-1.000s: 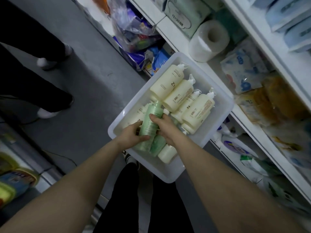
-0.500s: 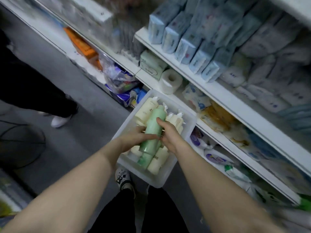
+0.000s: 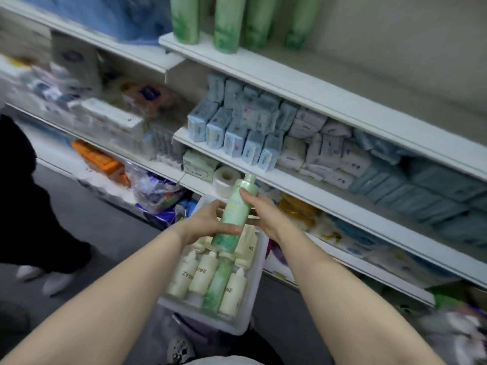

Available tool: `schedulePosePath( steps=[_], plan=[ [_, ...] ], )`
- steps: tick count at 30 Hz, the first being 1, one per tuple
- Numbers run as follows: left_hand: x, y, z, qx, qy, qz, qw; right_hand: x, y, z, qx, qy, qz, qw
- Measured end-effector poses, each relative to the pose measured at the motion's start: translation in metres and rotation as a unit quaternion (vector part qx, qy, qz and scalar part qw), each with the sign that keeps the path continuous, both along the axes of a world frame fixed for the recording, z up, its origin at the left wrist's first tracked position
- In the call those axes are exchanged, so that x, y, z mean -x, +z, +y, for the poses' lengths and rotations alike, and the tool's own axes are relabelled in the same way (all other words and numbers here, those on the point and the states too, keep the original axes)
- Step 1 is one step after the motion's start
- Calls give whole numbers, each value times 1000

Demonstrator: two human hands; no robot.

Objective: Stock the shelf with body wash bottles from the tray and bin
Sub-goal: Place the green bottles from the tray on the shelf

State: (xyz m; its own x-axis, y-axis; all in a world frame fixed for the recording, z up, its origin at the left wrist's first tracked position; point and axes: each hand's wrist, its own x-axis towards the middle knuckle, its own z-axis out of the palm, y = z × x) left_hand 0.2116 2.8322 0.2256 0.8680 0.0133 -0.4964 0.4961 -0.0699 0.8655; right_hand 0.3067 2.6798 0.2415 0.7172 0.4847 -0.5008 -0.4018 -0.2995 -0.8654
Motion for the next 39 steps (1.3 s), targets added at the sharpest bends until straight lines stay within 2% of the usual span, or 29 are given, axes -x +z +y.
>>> schedulePosePath(
  steps=[4,8,13,17,23,29,35,39],
  plan=[
    [-15,30,2,51,-30,-32,998,-14,33,-5,5,-6,-57,998],
    [-37,65,-2,27,-39,-97,994,-33,70,-8,5,-17,-127,992],
    [-74,111,-2,-21,-23,-174,984,-64,122,-13,-33,-20,-164,986],
    [-106,156,-4,-27,-4,-246,969,-92,170,-18,-41,36,-202,978],
    [-163,218,-4,-75,43,-340,936,-136,227,-24,-56,42,-258,964],
    [-216,244,-3,-131,81,-354,922,-181,258,-14,-47,26,-307,950],
    [-247,233,-3,-220,152,-357,895,-220,248,14,-24,-11,-329,944],
    [-266,220,6,-219,191,-338,895,-239,234,36,-35,-40,-337,940]
  ],
)
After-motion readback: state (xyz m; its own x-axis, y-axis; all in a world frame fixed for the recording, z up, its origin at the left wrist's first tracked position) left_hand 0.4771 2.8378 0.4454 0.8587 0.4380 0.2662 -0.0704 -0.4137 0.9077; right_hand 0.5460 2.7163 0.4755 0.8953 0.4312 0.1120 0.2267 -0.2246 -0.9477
